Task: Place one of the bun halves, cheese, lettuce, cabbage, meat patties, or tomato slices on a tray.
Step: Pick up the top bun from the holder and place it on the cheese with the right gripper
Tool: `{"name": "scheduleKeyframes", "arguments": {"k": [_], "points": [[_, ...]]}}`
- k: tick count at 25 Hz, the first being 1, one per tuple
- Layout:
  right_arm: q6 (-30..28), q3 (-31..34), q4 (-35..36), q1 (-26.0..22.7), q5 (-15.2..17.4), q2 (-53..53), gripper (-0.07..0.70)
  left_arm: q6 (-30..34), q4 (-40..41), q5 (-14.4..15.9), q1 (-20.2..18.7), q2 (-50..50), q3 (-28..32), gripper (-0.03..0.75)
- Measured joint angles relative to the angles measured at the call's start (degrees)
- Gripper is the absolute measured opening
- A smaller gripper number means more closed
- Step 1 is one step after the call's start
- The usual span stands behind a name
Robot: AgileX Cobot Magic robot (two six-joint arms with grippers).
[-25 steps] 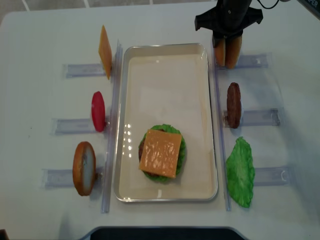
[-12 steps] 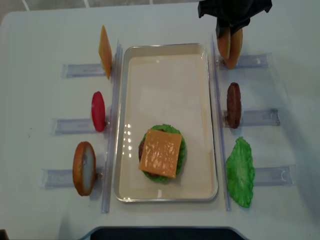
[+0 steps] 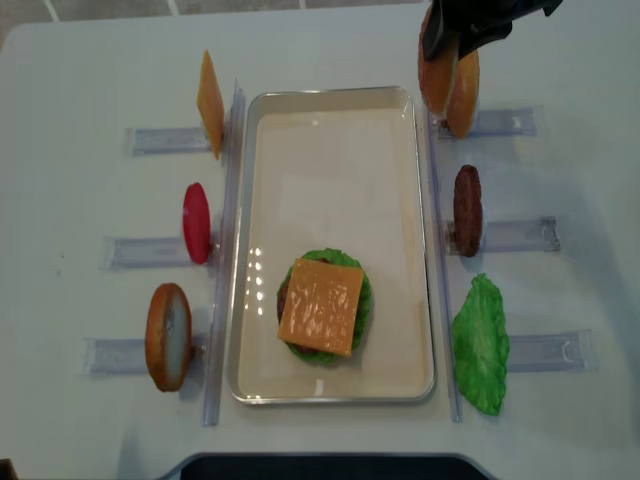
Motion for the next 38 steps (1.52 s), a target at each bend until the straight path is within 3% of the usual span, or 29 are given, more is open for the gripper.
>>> {"name": "scheduleKeyframes", "arguments": {"k": [10,14,16,21,26,31,38], "points": [[-10.2,28.67,16.86,1.77,-14.31,-20.39,0.239,0.0,0.0,0.0,0.0,0.0,0.0,0.0],[-16.94,39.87,26.61,3.67,-21.19,-26.79,0.239,0.0,0.0,0.0,0.0,0.0,0.0,0.0],[-21.37,44.67,31.85,4.48,-23.1,-28.55,0.239,0.0,0.0,0.0,0.0,0.0,0.0,0.0],[-33.26,53.25,46.32,5.81,-25.18,-29.43,0.239,0.0,0.0,0.0,0.0,0.0,0.0,0.0],[-47.57,59.37,59.9,5.81,-25.17,-28.67,0.239,0.0,0.0,0.0,0.0,0.0,0.0,0.0],[-56.79,59.92,68.71,5.87,-22.02,-24.35,0.239,0.0,0.0,0.0,0.0,0.0,0.0,0.0],[-64.43,59.96,75.04,8.25,-18.57,-17.2,0.238,0.0,0.0,0.0,0.0,0.0,0.0,0.0]]}}
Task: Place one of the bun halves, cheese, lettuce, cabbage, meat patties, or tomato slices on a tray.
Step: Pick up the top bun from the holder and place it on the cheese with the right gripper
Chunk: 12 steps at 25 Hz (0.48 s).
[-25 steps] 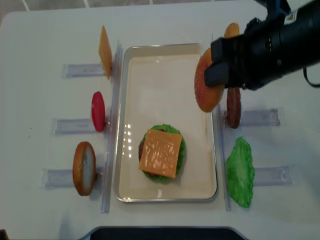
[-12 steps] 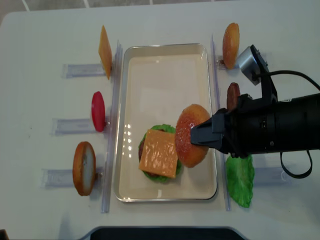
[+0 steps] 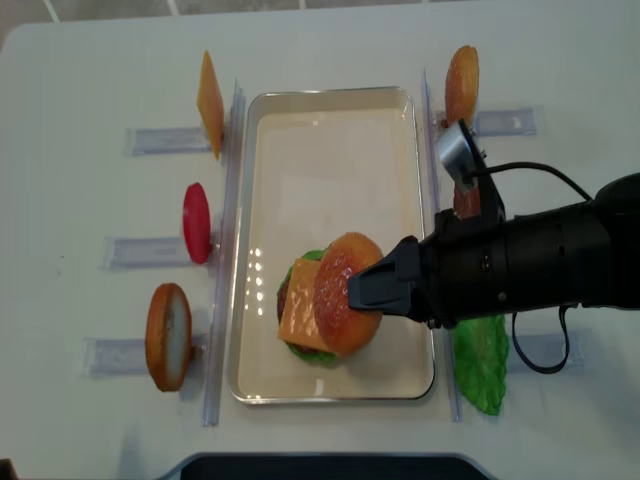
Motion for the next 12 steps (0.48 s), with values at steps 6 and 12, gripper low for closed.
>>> {"name": "scheduleKeyframes", "arguments": {"k": [6,12], "points": [[-5.64,-0.13,5.28,2.0,2.3,5.27,0.236,0.0,0.0,0.0,0.0,0.0,0.0,0.0],[-6.95,-1.22,5.52,2.33,2.48,7.48,0.236,0.0,0.0,0.0,0.0,0.0,0.0,0.0]]}}
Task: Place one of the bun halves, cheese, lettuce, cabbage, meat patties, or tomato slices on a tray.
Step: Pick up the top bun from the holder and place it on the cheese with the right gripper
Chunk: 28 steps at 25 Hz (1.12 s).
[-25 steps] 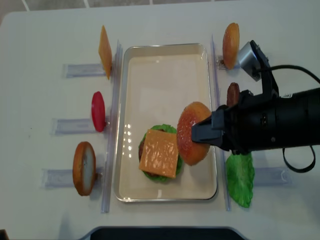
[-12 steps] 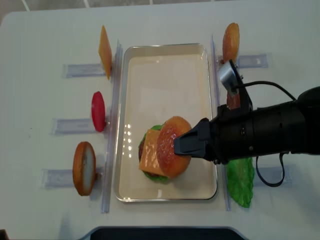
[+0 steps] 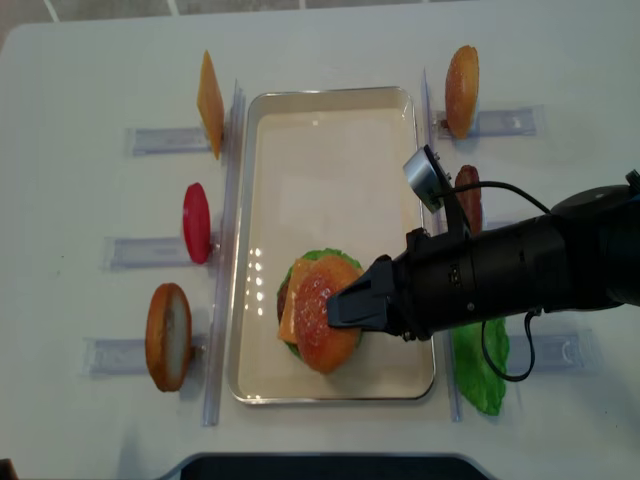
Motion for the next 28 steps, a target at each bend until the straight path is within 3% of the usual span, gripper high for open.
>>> {"name": "scheduleKeyframes", "arguments": {"k": [14,28], "points": [[-1.25,-3.72,0.24,0.0,-1.81,0.52,0.236,0.0,0.0,0.0,0.0,0.0,0.0,0.0],[-1.31,-6.63,0.42,1.25,-1.44,7.33,0.236,0.0,0.0,0.0,0.0,0.0,0.0,-0.001]]}}
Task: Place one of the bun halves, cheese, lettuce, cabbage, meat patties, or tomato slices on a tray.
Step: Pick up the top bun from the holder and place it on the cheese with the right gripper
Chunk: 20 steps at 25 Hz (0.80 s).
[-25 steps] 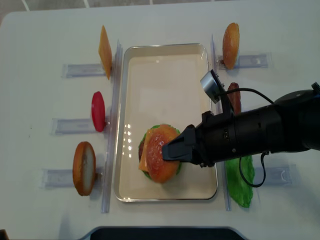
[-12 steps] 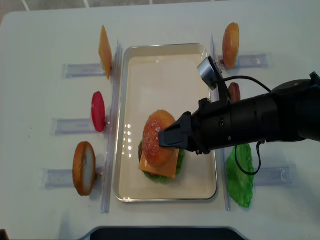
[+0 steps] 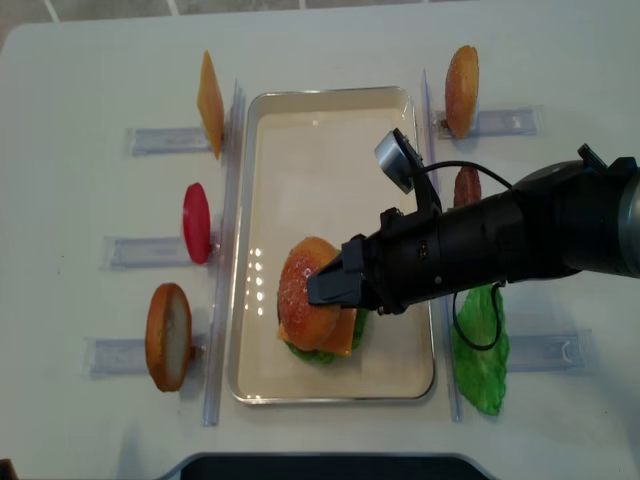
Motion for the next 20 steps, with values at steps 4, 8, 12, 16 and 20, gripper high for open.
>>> {"name": "scheduleKeyframes", "arguments": {"k": [4,8,12,16,20], "points": [[-0.35,-0.19,0.0,0.07,0.0,0.97,0.236,0.0,0.0,0.0,0.0,0.0,0.0,-0.001],[-0.82,-0.24,0.05,0.07,0.0,1.81,0.236,0.0,0.0,0.0,0.0,0.0,0.0,-0.001],[-1.21,-0.24,0.05,0.07,0.02,2.08,0.235,0.0,0.0,0.0,0.0,0.0,0.0,-0.001],[-1.28,-0.24,0.05,0.07,0.06,2.08,0.233,0.0,0.0,0.0,0.0,0.0,0.0,-0.001],[-1.99,-0.24,0.05,0.07,0.9,2.08,0.233,0.0,0.0,0.0,0.0,0.0,0.0,-0.001]]}}
